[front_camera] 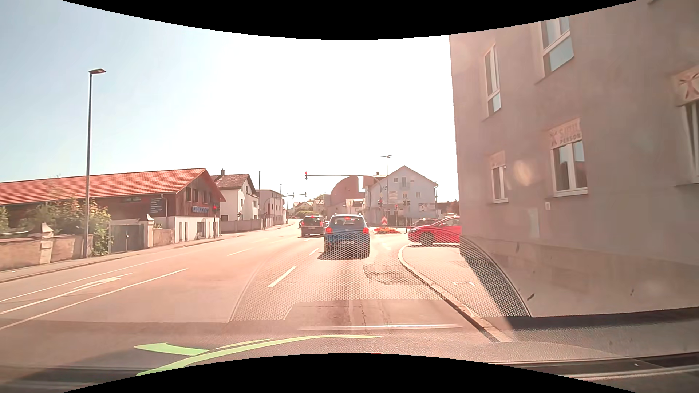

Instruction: Follow the waypoints while adhering to traffic rules and regulations

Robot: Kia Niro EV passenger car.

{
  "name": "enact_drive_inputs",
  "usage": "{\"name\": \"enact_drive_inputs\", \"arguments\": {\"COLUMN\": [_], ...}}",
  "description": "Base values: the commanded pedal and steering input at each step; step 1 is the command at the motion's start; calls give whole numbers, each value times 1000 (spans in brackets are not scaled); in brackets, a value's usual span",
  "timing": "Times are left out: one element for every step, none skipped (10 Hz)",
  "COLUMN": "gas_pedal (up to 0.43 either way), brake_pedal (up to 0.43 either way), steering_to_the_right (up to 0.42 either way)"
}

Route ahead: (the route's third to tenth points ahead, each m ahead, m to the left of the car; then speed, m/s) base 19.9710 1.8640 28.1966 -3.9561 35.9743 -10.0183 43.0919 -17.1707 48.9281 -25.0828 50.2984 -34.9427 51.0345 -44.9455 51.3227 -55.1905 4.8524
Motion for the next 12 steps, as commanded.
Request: {"name": "enact_drive_inputs", "arguments": {"gas_pedal": [0,0,0,0,0,0,0,0,0,0,0,0], "brake_pedal": [189,177,183,201,207,213,207,207,207,207,207,207], "steering_to_the_right": [8,8,8,8,8,9,10,12,14,14,14,14]}}
